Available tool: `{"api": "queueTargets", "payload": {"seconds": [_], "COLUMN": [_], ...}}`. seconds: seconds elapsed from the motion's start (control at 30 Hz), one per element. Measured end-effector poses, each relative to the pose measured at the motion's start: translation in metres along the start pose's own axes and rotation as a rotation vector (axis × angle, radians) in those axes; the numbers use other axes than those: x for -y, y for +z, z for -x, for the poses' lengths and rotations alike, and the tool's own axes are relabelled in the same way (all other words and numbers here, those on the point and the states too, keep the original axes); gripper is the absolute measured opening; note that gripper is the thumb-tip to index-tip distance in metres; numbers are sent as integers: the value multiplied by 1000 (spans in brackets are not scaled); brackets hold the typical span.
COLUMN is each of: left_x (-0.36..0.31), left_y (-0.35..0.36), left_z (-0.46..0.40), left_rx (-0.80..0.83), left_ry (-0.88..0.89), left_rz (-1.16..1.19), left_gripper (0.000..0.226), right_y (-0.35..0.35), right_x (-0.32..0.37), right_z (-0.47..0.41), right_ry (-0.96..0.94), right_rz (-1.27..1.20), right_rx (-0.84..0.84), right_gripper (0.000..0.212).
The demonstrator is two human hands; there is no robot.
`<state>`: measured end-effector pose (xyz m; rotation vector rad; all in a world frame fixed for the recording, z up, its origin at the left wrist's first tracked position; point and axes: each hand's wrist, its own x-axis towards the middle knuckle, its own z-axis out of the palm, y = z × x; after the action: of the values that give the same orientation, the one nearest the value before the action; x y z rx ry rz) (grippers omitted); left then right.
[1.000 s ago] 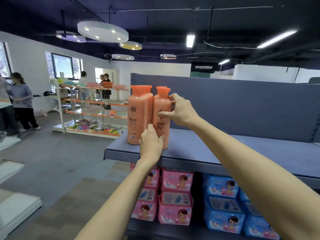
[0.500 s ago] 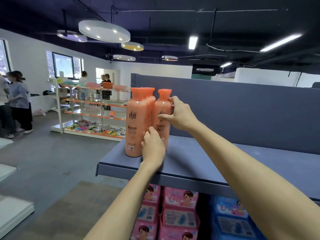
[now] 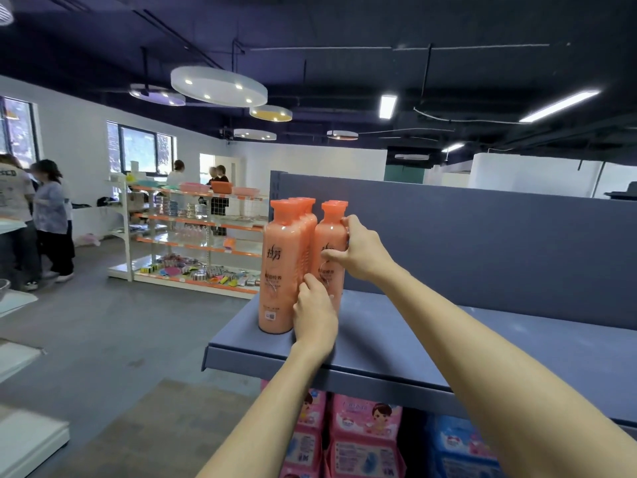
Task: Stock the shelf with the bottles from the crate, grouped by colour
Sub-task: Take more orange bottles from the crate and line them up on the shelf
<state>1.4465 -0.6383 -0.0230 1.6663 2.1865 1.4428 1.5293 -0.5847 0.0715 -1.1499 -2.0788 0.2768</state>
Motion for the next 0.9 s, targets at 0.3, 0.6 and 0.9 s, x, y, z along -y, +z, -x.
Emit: {"api": "queueTargets", "payload": {"seconds": [0.3, 0.6, 0.9], "left_x": [-14, -25, -58], "left_y": [-47, -79, -37], "left_z": [36, 109, 187], "left_rx": [110, 159, 281], "left_ry": [81, 211, 280], "left_rz": [14, 147, -88], "left_gripper": [46, 57, 39], "right_y": [-30, -76, -106], "right_x": [18, 4, -79], "right_z": [46, 147, 256], "right_ry": [103, 0, 107], "right_rz": [49, 57, 33], "right_rx": [-1, 22, -38], "right_gripper": [69, 49, 34]}}
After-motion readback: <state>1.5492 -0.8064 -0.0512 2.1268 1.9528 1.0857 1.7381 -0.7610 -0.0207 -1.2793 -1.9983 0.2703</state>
